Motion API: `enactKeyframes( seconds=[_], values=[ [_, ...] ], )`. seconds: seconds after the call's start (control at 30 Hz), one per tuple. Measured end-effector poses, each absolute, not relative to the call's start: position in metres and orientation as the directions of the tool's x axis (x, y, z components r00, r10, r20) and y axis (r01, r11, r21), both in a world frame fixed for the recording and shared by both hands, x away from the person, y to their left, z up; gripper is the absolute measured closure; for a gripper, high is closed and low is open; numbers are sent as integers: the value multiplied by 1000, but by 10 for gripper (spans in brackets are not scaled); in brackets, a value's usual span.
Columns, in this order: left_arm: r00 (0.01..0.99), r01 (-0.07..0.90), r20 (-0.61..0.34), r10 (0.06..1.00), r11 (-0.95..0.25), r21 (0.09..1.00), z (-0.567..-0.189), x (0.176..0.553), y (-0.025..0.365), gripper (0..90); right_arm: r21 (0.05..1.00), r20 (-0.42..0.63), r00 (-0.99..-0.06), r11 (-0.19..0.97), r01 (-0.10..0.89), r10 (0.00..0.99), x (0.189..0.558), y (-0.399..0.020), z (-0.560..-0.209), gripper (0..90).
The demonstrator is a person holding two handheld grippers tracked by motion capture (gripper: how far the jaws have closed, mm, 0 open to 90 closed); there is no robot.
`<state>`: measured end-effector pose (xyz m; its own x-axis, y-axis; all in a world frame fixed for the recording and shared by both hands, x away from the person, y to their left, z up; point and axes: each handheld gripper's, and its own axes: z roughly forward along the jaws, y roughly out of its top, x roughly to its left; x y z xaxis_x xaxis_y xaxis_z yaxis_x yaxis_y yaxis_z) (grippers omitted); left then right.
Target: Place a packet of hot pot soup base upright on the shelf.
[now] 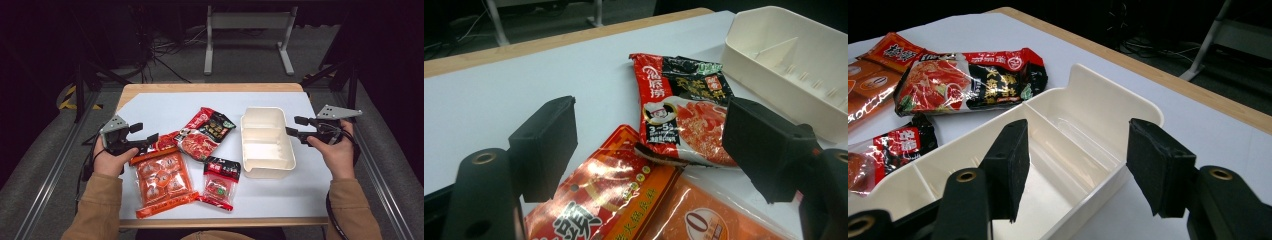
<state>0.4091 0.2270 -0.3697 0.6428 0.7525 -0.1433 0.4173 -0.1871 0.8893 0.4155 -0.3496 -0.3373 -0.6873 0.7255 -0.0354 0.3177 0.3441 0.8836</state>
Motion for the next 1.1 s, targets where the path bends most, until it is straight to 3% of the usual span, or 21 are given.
enactKeyframes(
  seconds=[0.67, 0.73, 0.83, 0.9, 1.1],
  values=[
    [723, 379, -69, 687, -312, 871, -342, 481, 152, 221, 895, 14, -691, 299, 331, 723, 417, -357, -347, 438],
    [721, 379, -67, 690, -312, 871, -341, 487, 144, 178, 900, 7, -694, 299, 318, 720, 417, -359, -346, 436],
    [719, 392, -71, 692, -320, 863, -342, 495, 137, 229, 904, 18, -693, 284, 319, 721, 417, -362, -345, 437],
    [706, 378, -57, 706, -307, 874, -343, 499, 132, 170, 907, 16, -685, 278, 317, 728, 418, -364, -345, 425],
    [716, 337, -56, 696, -274, 901, -346, 508, 126, 309, 910, 17, -682, 271, 313, 731, 419, -368, -346, 423]
  ],
)
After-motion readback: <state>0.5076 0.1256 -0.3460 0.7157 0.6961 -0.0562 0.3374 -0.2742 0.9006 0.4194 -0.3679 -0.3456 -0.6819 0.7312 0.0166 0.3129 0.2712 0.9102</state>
